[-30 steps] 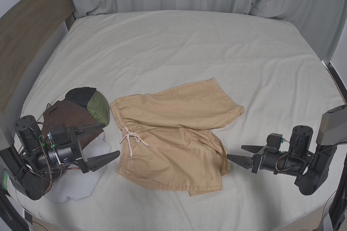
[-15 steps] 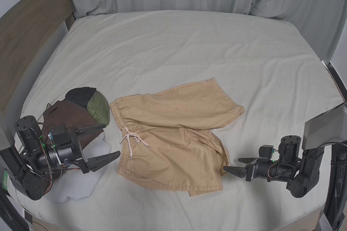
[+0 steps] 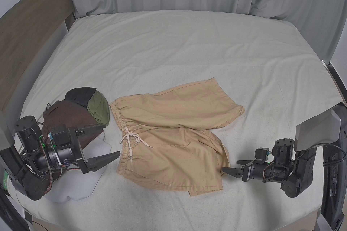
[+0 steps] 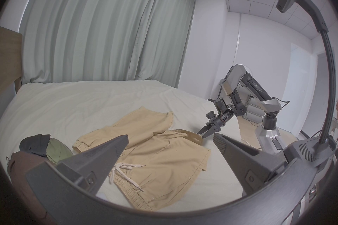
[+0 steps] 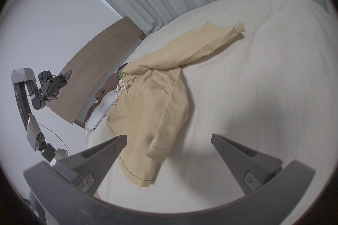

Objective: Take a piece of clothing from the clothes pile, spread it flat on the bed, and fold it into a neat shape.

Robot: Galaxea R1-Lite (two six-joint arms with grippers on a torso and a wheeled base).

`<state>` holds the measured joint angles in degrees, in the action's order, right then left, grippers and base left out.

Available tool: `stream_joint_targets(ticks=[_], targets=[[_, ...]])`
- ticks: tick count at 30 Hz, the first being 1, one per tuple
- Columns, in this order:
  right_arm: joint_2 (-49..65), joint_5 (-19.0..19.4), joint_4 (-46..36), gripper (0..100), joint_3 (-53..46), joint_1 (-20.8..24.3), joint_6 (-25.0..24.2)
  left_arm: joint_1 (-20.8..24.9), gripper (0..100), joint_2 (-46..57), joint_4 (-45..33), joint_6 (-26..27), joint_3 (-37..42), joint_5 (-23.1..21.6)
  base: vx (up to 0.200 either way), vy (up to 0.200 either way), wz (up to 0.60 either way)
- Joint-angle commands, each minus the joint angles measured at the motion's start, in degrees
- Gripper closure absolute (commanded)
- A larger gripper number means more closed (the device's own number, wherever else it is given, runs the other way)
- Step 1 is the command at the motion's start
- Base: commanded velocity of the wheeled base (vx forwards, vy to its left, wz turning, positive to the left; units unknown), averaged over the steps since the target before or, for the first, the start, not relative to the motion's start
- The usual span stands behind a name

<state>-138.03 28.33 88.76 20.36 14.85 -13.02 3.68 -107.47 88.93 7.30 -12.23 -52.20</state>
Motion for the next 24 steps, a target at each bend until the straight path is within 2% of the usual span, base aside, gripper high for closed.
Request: stream_joint_targets(ticks=[1,4,5,16,24], targets=[[-1.3,0.0,0.0,0,0.3,-0.1,0.0,0.0,0,0.1,0.0,0.0,0.0,0.0,0.000,0.000,0.00],[-1.3,-0.1,0.0,0,0.4,0.0,0.0,0.0,0,0.1,0.0,0.0,0.0,0.0,0.000,0.000,0.00],[-1.3,0.0,0.1,100,0.4,-0.1,0.0,0.0,0,0.1,0.0,0.0,0.0,0.0,0.000,0.000,0.00],[-0.5,0.0,0.1,100,0.3,-0.3,0.0,0.0,0,0.1,0.0,0.0,0.1,0.0,0.000,0.000,0.00],[3.3,0.1,0.0,100,0.7,-4.3,0.1,0.0,0,0.0,0.0,0.0,0.1,0.0,0.000,0.000,0.00]])
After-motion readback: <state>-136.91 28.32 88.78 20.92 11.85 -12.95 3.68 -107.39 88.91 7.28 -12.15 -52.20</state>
